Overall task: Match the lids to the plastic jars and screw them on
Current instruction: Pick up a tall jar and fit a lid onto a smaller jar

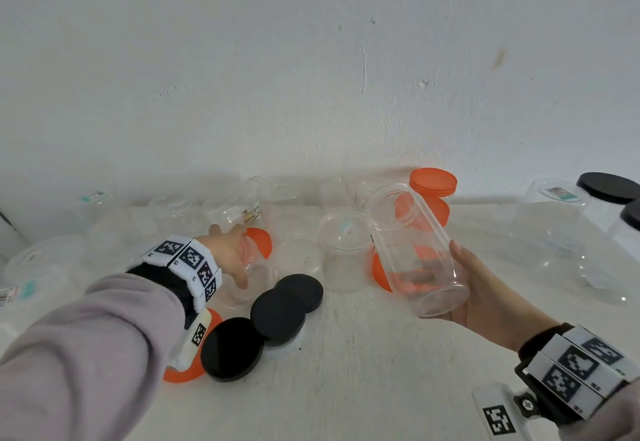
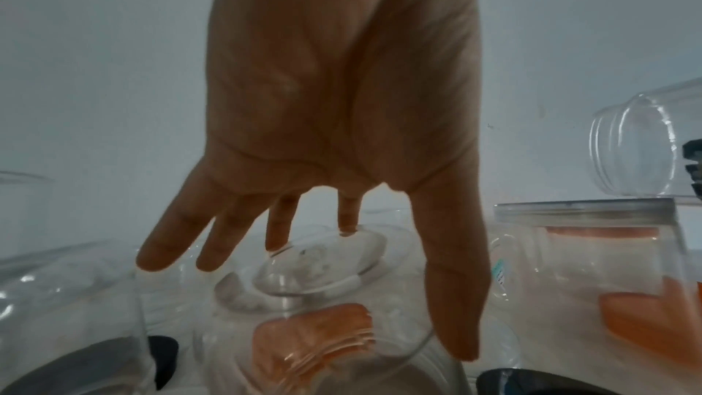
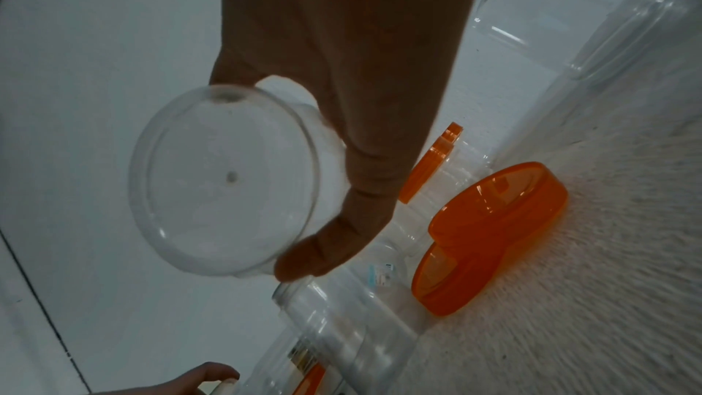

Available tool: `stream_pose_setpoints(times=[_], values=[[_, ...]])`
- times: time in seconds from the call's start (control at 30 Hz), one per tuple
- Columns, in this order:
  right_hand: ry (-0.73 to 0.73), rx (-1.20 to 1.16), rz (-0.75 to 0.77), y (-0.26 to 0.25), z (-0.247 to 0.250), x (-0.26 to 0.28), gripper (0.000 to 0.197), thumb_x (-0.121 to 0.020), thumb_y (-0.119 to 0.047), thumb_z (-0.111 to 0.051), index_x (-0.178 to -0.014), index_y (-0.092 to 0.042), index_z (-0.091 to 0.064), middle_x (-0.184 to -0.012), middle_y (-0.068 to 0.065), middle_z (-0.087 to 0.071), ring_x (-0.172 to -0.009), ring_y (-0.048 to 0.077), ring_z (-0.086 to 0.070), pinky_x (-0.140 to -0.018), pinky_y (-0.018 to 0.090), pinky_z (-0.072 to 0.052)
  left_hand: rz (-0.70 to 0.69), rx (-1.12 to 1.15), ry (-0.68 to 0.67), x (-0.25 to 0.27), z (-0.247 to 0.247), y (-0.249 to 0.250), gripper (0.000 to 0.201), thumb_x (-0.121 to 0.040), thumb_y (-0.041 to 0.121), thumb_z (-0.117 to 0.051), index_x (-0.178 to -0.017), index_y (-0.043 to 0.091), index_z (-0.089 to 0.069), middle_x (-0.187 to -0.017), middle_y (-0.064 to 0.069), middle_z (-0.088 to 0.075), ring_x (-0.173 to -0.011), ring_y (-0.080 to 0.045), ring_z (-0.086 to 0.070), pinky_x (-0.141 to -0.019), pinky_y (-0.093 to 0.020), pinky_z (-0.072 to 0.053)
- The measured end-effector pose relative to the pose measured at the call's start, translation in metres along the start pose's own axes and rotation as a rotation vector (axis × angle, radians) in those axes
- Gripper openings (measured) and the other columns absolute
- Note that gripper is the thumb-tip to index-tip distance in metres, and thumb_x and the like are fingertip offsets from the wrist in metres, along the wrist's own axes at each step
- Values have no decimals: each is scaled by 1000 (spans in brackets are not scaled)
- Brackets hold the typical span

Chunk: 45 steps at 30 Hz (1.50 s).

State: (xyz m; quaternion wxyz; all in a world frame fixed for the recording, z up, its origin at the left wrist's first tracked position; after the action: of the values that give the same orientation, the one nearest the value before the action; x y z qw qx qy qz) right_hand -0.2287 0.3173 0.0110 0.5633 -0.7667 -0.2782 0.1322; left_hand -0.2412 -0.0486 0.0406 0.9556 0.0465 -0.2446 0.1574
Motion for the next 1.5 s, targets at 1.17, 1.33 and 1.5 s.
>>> stream_pose_setpoints(times=[1.17, 1.33, 1.5], values=[[72, 1, -89, 17, 5, -7, 74, -69, -33, -72, -136, -16, -46, -127, 17, -62, -112, 37, -62, -81, 52, -55, -266, -524, 235, -28, -1, 35, 95, -73, 25, -74, -149, 27, -18, -157, -7, -12, -146, -31, -6, -117, -49, -11], [70, 27, -75, 12, 2, -5, 105, -50, -57, -88, -137, -15, -46, -127, 17, -61, -111, 35, -63, -78, 45, -56, -419, -809, 117, -38, -34, 50, 87, -78, 29, -72, -149, 22, -24, -153, -3, -27, -146, -24, -10, -117, -43, -3], [93, 42, -73, 9, 5, -3, 96, -58, -63, -80, -136, -18, -48, -127, 16, -62, -109, 33, -64, -77, 43, -57, -421, -925, 95, -48, -43, 46, 79, -83, 37, -66, -149, 20, -25, -150, -5, -33, -143, -26, -18, -117, -47, -5]])
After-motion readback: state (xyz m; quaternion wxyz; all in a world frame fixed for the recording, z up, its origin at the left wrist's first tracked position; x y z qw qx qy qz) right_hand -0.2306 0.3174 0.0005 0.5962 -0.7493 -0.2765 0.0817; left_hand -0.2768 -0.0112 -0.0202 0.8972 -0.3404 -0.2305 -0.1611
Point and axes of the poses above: each hand's wrist, its own x-axis away from the middle knuckle, its own z-axis out of the back of the hand, y = z × x, the point moved 5 cm from there along -x, towards the middle knuckle
